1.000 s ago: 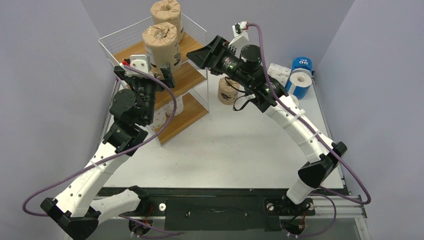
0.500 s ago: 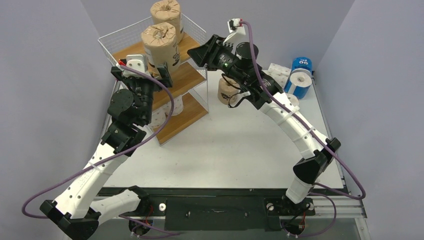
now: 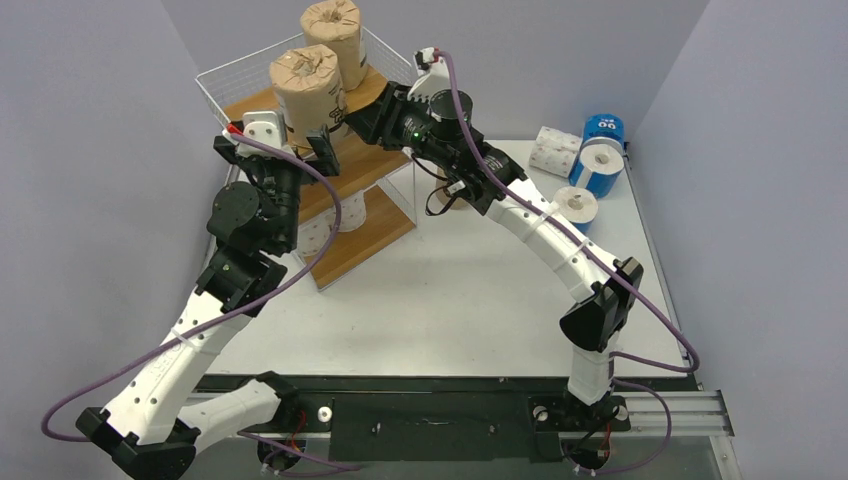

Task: Place and organize the paper towels onto the shelf
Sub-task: Place the paper towel on the shelf.

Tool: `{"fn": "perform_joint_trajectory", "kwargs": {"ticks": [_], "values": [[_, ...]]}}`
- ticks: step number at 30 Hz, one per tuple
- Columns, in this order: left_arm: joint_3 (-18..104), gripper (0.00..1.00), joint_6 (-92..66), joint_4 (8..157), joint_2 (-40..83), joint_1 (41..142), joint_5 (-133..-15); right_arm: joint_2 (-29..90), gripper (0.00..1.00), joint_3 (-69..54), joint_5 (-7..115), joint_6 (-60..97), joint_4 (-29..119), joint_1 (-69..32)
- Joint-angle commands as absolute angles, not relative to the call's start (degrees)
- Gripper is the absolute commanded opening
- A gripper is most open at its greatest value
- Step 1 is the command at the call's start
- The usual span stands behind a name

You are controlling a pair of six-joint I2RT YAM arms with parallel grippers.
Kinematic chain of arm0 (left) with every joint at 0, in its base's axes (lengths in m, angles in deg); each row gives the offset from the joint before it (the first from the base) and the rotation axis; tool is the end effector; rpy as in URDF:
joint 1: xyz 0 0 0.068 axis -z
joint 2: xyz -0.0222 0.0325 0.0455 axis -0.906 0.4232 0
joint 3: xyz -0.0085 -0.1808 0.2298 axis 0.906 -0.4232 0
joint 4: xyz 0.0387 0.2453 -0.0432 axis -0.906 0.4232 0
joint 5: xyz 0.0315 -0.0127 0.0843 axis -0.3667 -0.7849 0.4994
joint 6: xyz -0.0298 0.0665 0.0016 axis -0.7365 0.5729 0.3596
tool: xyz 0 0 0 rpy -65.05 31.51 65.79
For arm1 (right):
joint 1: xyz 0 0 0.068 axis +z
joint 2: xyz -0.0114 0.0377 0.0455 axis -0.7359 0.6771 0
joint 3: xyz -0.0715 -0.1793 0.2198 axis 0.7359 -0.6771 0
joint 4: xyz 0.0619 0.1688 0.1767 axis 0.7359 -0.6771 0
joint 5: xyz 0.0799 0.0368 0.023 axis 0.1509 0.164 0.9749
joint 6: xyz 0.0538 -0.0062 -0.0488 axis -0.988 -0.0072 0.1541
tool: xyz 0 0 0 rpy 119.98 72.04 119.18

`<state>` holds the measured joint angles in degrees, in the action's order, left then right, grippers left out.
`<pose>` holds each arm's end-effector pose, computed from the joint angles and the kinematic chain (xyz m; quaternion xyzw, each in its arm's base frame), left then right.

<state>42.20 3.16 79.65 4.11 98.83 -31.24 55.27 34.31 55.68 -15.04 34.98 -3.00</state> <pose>0.1864 -0.0842 0.5073 -0.0401 0.6061 -0.0277 0.7939 0.3147 0.3219 0.4952 -0.0848 0.6949 0.5211 0.4882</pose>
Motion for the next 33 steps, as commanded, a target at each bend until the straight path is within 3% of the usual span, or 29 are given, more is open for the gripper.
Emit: {"fn": "perform_joint_trajectory", "kwargs": {"ticks": [1, 7, 21, 24, 26, 33], "values": [[43.18, 0.96, 1.92, 78.91, 1.69, 97.83, -31.05, 56.90, 0.38, 39.72, 56.52, -15.34, 37.30, -1.12], [43.23, 0.96, 0.31, 81.07, -0.03, 97.83, -31.68, 58.63, 0.38, 39.86, 55.95, -16.86, 38.15, -0.33], [48.84, 0.96, -6.72, 92.88, -4.46, 97.87, -37.17, 49.60, 0.40, 31.77, 50.08, -13.78, 42.30, -0.38], [49.07, 0.96, -8.59, 95.40, -5.42, 97.83, -39.18, 49.01, 0.60, 33.44, 49.10, -12.40, 38.58, -0.35], [48.73, 0.97, -9.46, 96.17, -6.42, 97.90, -41.33, 47.59, 0.68, 32.49, 47.30, -11.34, 37.55, -0.05], [48.51, 0.96, -13.64, 101.23, -8.50, 97.83, -47.05, 42.05, 0.75, 25.60, 39.55, -9.24, 39.92, 1.10]]}}
